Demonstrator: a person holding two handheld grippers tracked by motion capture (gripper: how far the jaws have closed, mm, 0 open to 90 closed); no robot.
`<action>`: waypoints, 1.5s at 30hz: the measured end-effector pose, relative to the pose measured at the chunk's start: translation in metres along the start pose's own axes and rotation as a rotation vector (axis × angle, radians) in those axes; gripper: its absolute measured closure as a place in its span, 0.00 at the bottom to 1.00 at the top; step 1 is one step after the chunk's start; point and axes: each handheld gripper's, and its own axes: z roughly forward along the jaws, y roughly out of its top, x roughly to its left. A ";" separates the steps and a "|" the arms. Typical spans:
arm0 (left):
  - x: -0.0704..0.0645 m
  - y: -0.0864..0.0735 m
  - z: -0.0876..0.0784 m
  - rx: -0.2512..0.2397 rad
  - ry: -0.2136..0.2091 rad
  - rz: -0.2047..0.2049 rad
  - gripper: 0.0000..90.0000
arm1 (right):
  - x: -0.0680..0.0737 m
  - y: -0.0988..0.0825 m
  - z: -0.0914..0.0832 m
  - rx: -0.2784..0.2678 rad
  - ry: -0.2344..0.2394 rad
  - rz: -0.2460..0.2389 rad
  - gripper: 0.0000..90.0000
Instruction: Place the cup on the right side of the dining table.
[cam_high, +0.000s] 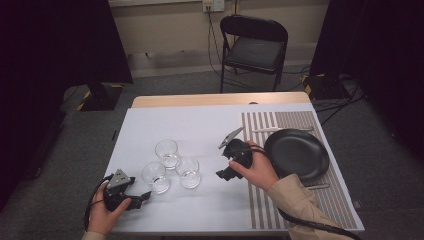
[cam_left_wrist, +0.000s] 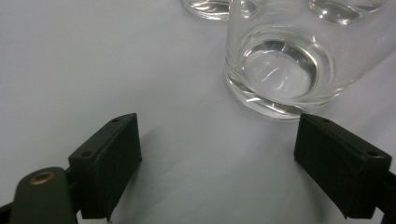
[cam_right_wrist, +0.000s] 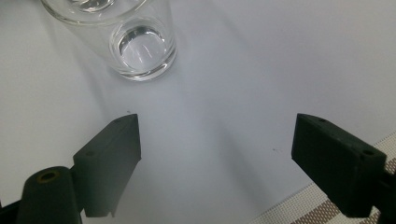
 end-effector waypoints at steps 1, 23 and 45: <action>0.000 0.000 0.000 -0.001 -0.002 -0.006 0.16 | 0.001 0.002 0.000 0.002 0.001 -0.004 0.17; 0.000 0.000 0.000 -0.001 -0.003 -0.007 0.15 | 0.003 0.021 -0.003 -0.009 0.013 -0.030 0.16; 0.000 0.000 0.000 -0.007 -0.010 -0.020 0.15 | 0.006 0.041 -0.006 -0.002 0.017 -0.052 0.16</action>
